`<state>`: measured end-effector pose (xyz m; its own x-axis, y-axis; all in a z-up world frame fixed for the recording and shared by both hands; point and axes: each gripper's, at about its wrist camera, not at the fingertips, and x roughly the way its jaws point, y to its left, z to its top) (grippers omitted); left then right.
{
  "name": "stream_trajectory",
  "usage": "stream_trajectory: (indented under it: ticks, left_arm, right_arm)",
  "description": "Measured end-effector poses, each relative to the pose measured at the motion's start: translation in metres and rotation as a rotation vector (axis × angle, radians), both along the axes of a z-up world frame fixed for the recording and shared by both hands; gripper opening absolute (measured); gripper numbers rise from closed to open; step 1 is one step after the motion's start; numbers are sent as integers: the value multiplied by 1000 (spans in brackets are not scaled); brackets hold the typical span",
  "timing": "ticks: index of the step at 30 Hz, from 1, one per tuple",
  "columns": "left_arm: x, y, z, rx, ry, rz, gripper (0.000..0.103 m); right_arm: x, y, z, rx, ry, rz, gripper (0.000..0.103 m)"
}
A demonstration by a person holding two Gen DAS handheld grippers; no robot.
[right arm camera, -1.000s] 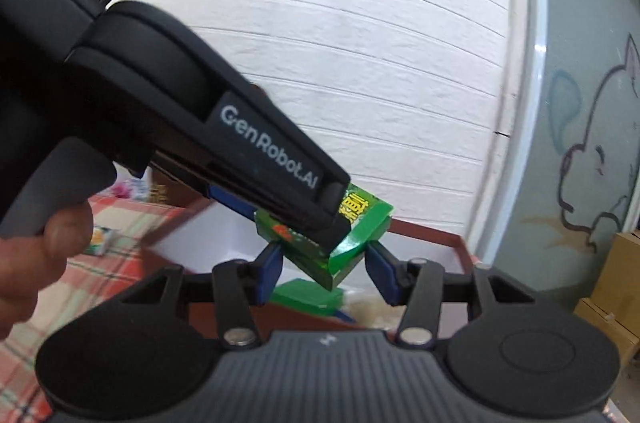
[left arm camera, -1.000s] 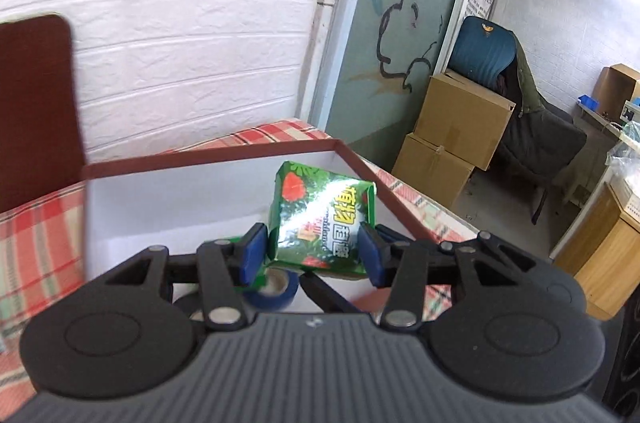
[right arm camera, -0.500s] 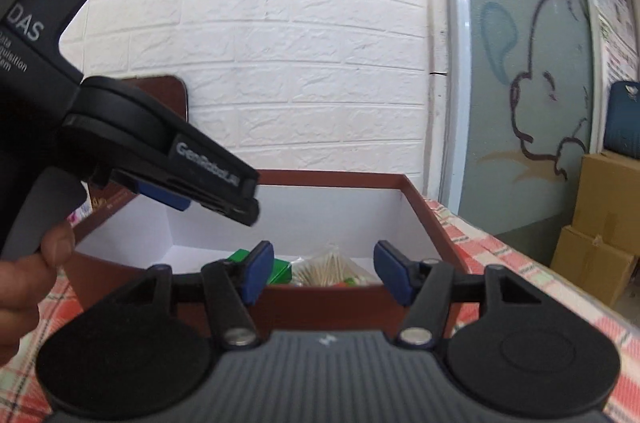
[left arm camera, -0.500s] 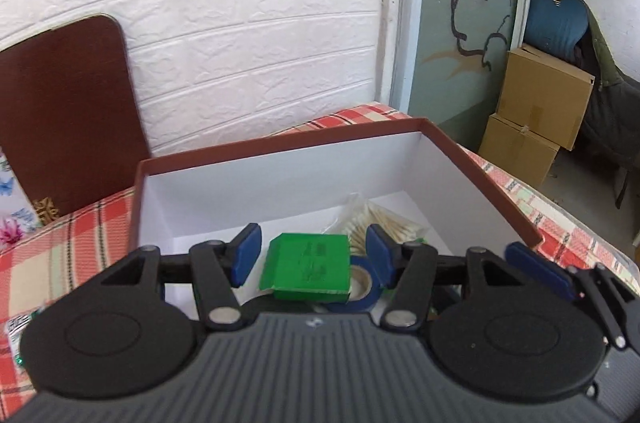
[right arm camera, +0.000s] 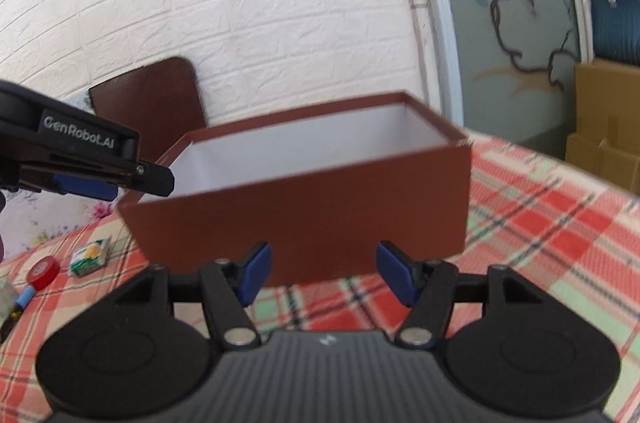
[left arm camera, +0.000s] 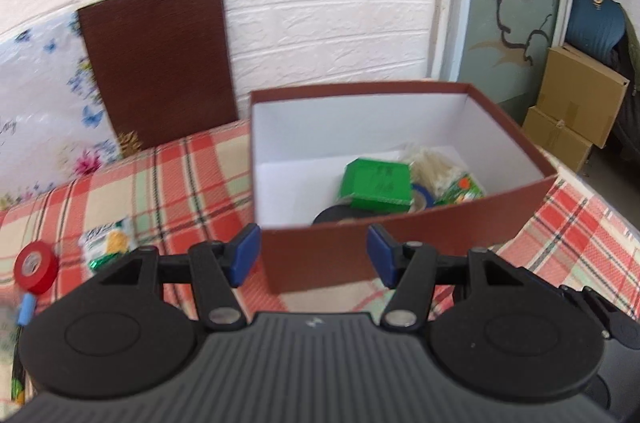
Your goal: Organize objects
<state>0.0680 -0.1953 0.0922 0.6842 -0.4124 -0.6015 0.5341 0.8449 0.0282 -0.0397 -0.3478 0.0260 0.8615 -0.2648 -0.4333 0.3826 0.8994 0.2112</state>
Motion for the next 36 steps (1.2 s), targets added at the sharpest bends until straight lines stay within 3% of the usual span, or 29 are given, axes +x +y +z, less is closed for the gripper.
stream_trajectory:
  ticks: [12, 26, 28, 32, 34, 36]
  left_arm:
    - [21, 71, -50, 78, 90, 202, 62]
    - [63, 130, -90, 107, 134, 353, 64]
    - [67, 142, -93, 90, 123, 372, 71]
    - [74, 164, -98, 94, 43, 399, 73]
    - [73, 183, -105, 79, -13, 417, 85]
    - [69, 204, -109, -28, -19, 404, 84]
  right_arm:
    - [7, 50, -24, 57, 147, 129, 60]
    - [34, 101, -29, -79, 225, 244, 63]
    - [40, 112, -29, -108, 234, 278, 64]
    - [57, 136, -30, -149, 253, 365, 64]
    - [66, 151, -31, -196, 252, 411, 63]
    - [78, 162, -30, -216, 248, 461, 63]
